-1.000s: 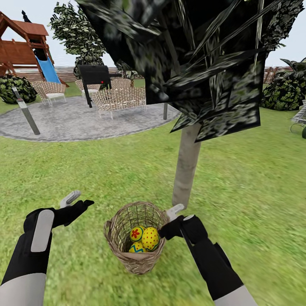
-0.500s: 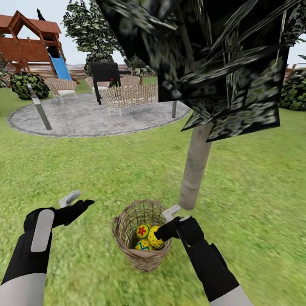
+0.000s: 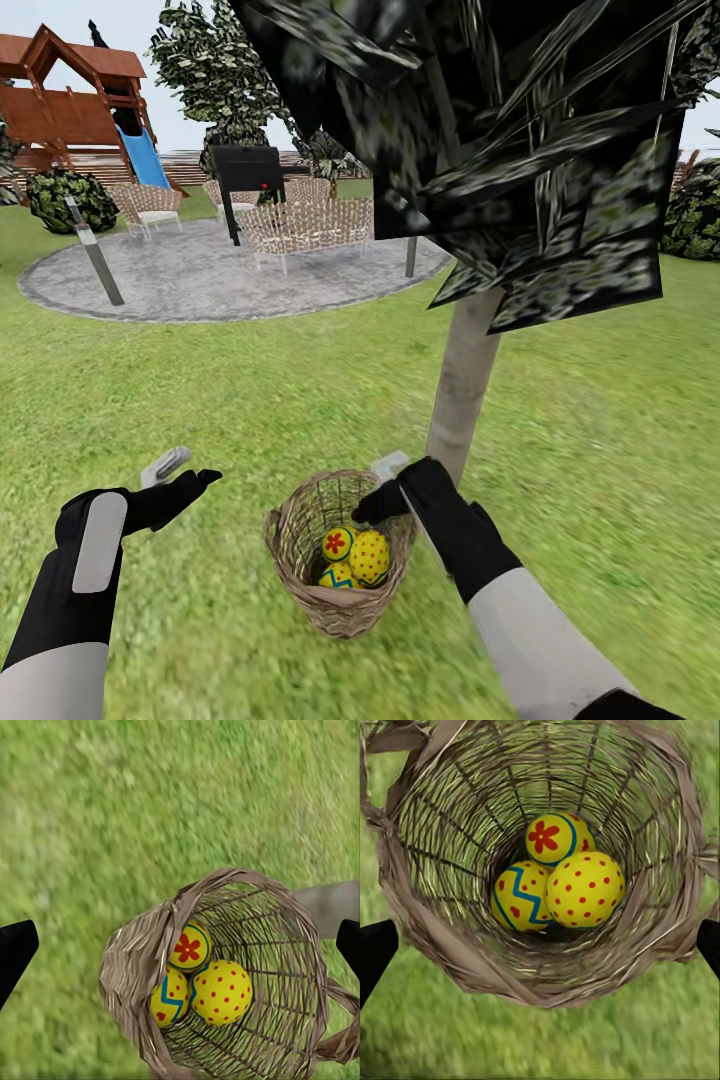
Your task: Take the three Easter eggs out of the wicker basket on the lawn in the garden, then place them on the lawn next to a single tree (choose any tree) so that all three eggs are next to the same tree and none are left in the basket.
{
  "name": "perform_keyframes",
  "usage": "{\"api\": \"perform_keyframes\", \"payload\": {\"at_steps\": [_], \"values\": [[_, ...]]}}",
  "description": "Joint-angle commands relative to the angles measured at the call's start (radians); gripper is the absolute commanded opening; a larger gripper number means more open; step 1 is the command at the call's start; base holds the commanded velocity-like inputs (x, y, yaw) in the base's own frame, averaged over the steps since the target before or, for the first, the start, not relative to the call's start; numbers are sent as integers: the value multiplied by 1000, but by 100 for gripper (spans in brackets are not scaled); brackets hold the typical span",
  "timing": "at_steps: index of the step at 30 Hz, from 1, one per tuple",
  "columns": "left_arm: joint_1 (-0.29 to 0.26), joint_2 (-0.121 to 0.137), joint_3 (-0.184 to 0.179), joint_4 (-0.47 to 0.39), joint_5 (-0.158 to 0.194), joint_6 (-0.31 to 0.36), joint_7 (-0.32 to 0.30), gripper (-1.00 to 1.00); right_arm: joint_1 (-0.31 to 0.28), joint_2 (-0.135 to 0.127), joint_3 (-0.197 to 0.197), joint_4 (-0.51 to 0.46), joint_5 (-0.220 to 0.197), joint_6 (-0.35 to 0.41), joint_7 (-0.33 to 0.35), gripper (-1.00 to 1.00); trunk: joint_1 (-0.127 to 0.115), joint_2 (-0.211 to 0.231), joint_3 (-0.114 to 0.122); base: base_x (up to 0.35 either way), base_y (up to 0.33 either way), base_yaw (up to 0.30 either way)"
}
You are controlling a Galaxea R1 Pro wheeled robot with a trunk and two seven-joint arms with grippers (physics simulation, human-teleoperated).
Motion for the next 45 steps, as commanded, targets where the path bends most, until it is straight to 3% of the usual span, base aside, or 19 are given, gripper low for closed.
{"api": "perform_keyframes", "payload": {"at_steps": [1, 4, 7, 8, 10, 14, 19, 29, 40, 45], "values": [[-1, 0, 1, -1, 11, 3, 9, 100, -30, 0, 1, 47, -33, 2, -1, 100, 0, 0, -1, 0, 0, 0], [-1, 0, 1, -1, 11, 3, 9, 100, -108, 0, 1, 174, -151, -8, -115, 100, 0, 0, -1, 0, 0, 0], [-1, 0, 0, 2, 10, 3, 9, 100, -129, 0, 2, 215, -243, -22, -272, 100, 0, 0, -1, 0, 0, 0], [-1, 0, 0, 2, 10, 3, 9, 100, -131, 0, 2, 220, -259, -24, -297, 100, 0, 0, -1, 0, 0, 0], [-1, 0, 0, 4, 9, 2, 9, 100, -135, 0, 5, 252, -338, -30, -387, 100, 0, 0, -1, 0, 0, 0], [-1, 1, 0, -1, 10, 2, 9, 100, -137, 0, 37, 327, -411, -90, -430, 100, 0, 0, -1, 0, 0, 0], [-1, 3, 1, -10, 10, 3, 9, 100, -138, 0, 89, 354, -427, -135, -440, 100, 0, 0, -1, 27, 0, 0], [-1, 4, 2, -28, 11, 3, 9, 100, -137, 0, 108, 347, -428, -148, -429, 100, 0, 0, -1, 117, 0, 0], [-1, 5, 2, -28, 11, 3, 9, 100, -137, 0, 212, 341, -466, -147, -429, 100, 0, 0, -4, 2, 0, 167], [-1, 4, 0, -26, 11, 3, 9, 100, -137, 0, 217, 341, -466, -148, -432, 100, 19, -35, -20, 0, 0, 45]]}}
